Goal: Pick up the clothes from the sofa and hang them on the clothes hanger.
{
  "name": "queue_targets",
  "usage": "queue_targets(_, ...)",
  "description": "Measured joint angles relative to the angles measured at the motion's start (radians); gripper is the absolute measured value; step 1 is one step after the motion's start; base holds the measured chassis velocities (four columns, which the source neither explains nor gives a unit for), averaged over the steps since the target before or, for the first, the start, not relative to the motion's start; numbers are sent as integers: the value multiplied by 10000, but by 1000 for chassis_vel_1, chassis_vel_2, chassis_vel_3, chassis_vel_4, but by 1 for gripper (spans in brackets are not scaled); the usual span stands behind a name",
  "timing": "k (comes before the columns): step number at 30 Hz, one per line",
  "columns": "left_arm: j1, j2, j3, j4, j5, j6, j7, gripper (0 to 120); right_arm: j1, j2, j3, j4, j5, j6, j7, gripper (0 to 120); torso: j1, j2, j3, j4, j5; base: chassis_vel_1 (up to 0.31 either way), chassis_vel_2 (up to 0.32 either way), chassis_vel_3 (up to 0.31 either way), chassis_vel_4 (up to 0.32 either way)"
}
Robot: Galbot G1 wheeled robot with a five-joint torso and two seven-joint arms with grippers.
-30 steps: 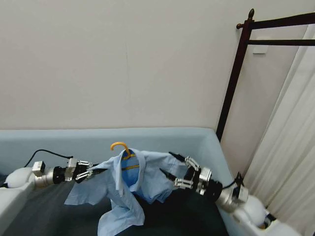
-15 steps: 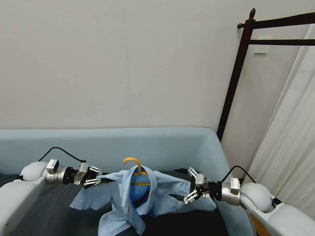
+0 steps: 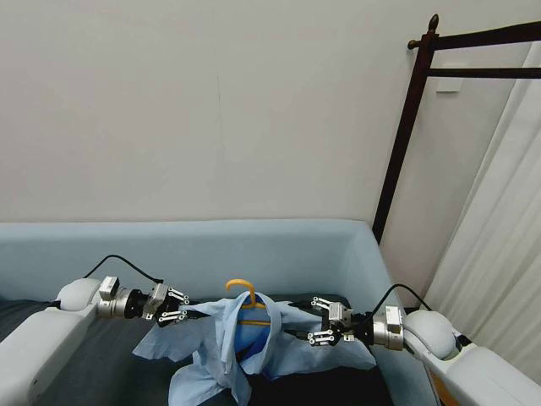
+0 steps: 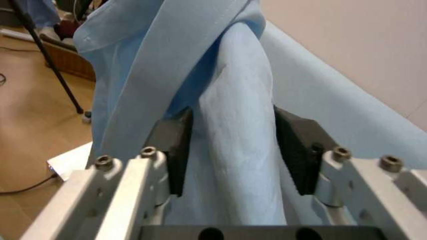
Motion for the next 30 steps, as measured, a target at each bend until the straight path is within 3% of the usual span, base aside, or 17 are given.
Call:
queue_targets(6,0,-18,35,10,12,-44,-4,7,13,92,8,-67,-18,1,-10,26,0,0,0,0,0,0,0,0,0)
queue_targets(10,0,-19,84,-12,6,-152,-44,7,19,152,51,-105,-86,-27,-100,8,0,0,0,0,0,0,0,0,0)
queue_targets(13,-42,9,109,-28,-8,-331,-44,7,-6,140,99,-75,10,-80,-104,8,0,-1,0,0,-1,0,0,0,0)
queue_targets(17,-211,51,33,53,-15,-793,-33,17,22,-60,163,3,381,-241,-81,8,-1,-1,0,0,-1,0,0,0,0)
queue_targets(24,-558,214,-371,67,-1148,-1383,-425,42,141,-736,317,560,1629,-1161,167,8,0,-1,0,-4,0,0,0,0,0)
queue_targets(26,-453,559,-720,-210,-2155,-1733,-1412,52,344,-1350,463,1069,2513,-2092,329,8,-1,-1,-1,-5,5,0,0,0,0)
queue_targets(28,-323,626,-833,-323,-2319,-1776,-1646,55,404,-1452,483,1146,2666,-2240,337,8,-1,-1,-1,-5,4,0,0,0,0)
queue_targets(30,411,878,-1272,-948,-2885,-2019,-2718,66,758,-1886,546,1541,3496,-2919,496,8,-1,-2,0,2,-3,0,0,0,0)
